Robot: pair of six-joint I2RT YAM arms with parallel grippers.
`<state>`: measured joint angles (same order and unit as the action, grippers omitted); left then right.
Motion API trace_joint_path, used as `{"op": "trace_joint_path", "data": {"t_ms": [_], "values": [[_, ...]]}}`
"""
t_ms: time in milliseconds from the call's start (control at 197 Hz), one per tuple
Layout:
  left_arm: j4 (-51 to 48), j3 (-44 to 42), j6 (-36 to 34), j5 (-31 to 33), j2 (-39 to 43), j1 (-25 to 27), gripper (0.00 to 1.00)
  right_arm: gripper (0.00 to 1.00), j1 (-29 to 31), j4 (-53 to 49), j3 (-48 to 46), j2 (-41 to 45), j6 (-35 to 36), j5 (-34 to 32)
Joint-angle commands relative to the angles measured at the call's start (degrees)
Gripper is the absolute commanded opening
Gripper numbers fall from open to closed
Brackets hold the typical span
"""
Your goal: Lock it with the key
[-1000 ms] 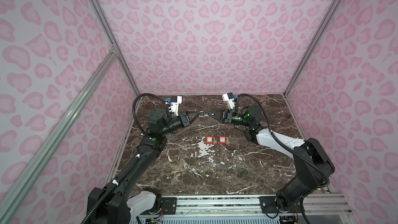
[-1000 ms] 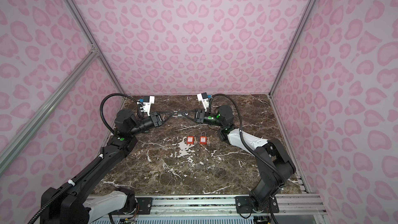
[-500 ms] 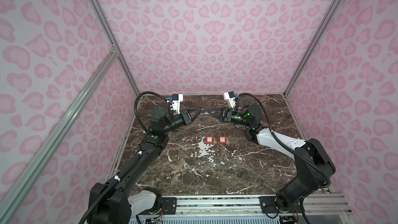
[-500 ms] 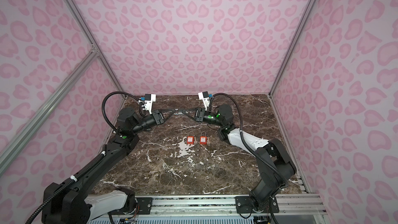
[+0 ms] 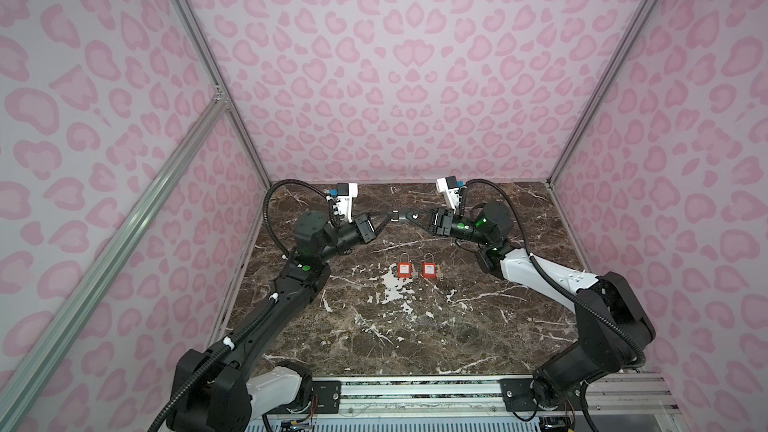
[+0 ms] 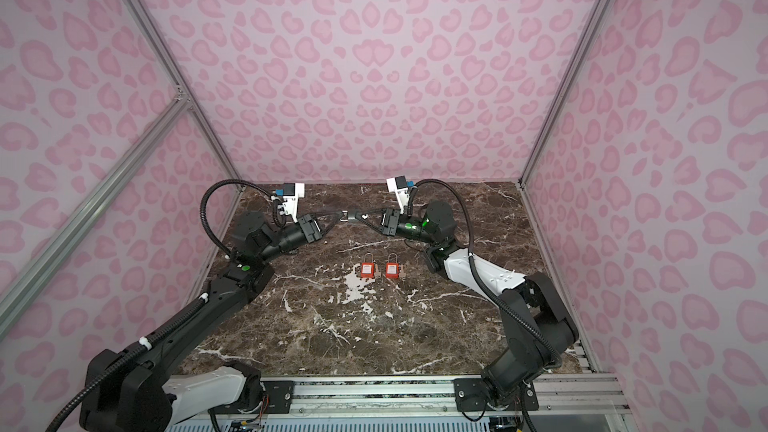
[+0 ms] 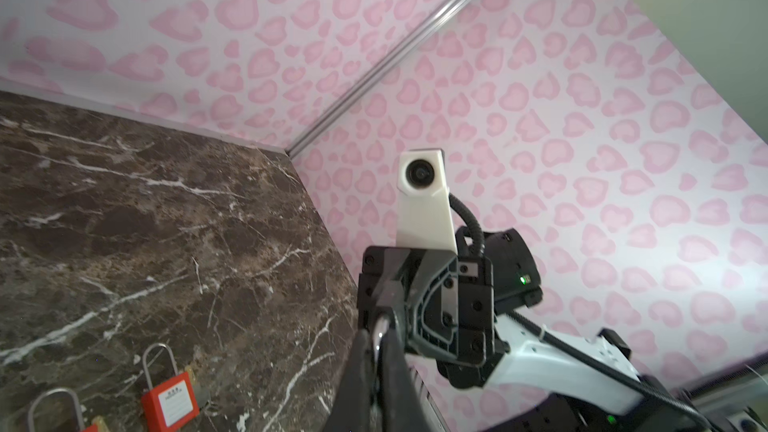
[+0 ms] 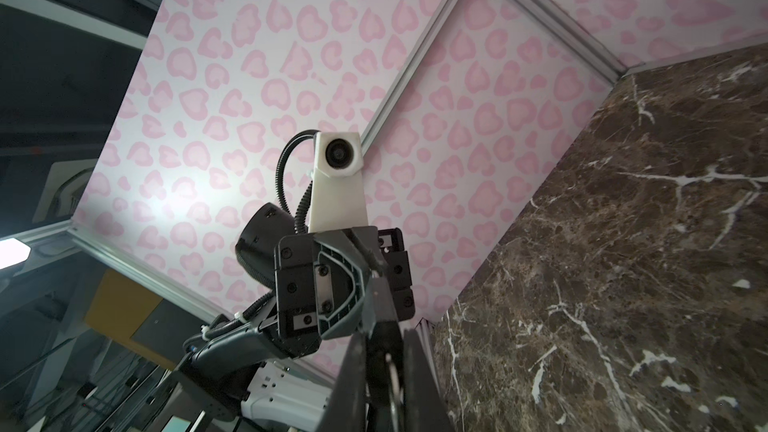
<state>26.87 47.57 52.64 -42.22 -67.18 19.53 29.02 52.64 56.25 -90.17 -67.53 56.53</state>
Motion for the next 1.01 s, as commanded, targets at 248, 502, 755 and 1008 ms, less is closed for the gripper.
{"op": "trace_joint_path", "data": {"t_ms": [248, 502, 755, 1008], "values": [[0.2, 0.4, 1.6, -5.9, 1.2, -3.0, 0.04, 0.49, -2.2, -1.5, -1.8, 3.5, 4.4, 2.4], [-0.3, 0.6, 1.5, -6.3, 1.2, -3.0, 0.04, 0.47, -2.5, 3.4, -3.0, 2.3, 1.2, 1.9], [-0.1, 0.0, 1.6, -6.0, 1.3, -2.9, 0.04, 0.38, -1.3, 6.0, -2.0, 0.3, -0.6, 2.2], [-0.1, 0.0, 1.6, -6.0, 1.2, -3.0, 0.04, 0.20, 0.3, 9.6, -1.4, -1.9, -3.8, 1.8]]}}
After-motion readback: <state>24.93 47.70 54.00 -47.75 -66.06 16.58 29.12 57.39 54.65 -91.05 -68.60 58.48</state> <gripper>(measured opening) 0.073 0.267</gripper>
